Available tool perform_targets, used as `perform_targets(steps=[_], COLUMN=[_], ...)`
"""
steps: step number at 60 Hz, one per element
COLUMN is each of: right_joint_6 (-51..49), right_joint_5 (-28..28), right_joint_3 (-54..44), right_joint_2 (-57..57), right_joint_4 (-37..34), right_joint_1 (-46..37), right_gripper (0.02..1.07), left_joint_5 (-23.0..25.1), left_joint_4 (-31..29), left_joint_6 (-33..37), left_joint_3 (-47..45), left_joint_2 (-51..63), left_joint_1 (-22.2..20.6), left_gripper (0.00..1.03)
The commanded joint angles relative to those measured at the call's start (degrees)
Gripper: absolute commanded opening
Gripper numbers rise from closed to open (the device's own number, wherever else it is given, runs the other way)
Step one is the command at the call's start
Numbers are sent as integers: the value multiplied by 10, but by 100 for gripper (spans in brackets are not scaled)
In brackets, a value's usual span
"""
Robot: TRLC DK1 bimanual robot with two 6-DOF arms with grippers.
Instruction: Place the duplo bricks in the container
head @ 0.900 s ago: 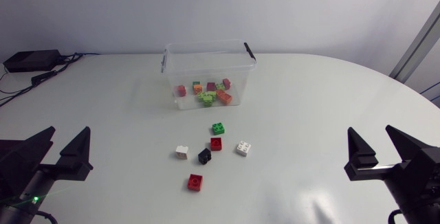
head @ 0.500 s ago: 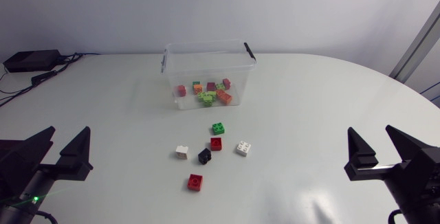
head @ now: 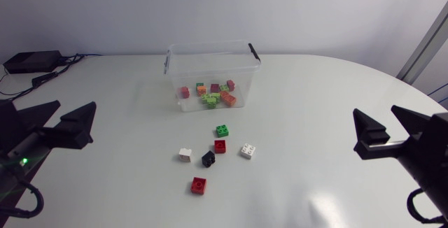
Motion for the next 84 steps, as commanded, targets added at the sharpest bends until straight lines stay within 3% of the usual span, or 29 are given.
perform_targets(steps=[1,4,12,21,27,32,40,43,52,58,65,84], right_joint_6=[7,7,7,7,6,2,-18,-35,-190,-207,-257,-257], right_joint_5=[-3,-4,-6,-11,-19,-36,-72,-80,-100,-97,-85,-92], right_joint_3=[47,79,133,205,275,288,292,314,353,366,343,386], right_joint_2=[82,147,254,374,462,494,521,547,603,609,580,645], right_joint_4=[10,8,-12,-77,-179,-191,-194,-232,-306,-339,-330,-325], right_joint_1=[7,12,25,30,30,30,37,45,60,84,128,199], right_gripper=[102,102,102,102,102,102,102,102,102,102,102,97], left_joint_5=[12,35,41,42,55,56,67,78,109,118,136,202], left_joint_4=[-12,-30,-59,-158,-204,-241,-251,-260,-266,-265,-261,-262], left_joint_6=[14,15,44,139,209,291,399,447,545,586,630,708], left_joint_3=[49,71,111,210,256,293,302,301,300,303,310,354], left_joint_2=[71,112,190,348,431,497,550,562,592,616,635,705], left_joint_1=[-16,-32,-62,-76,-86,-100,-122,-139,-171,-182,-184,-183], left_gripper=[97,97,96,93,93,93,94,94,94,93,90,70])
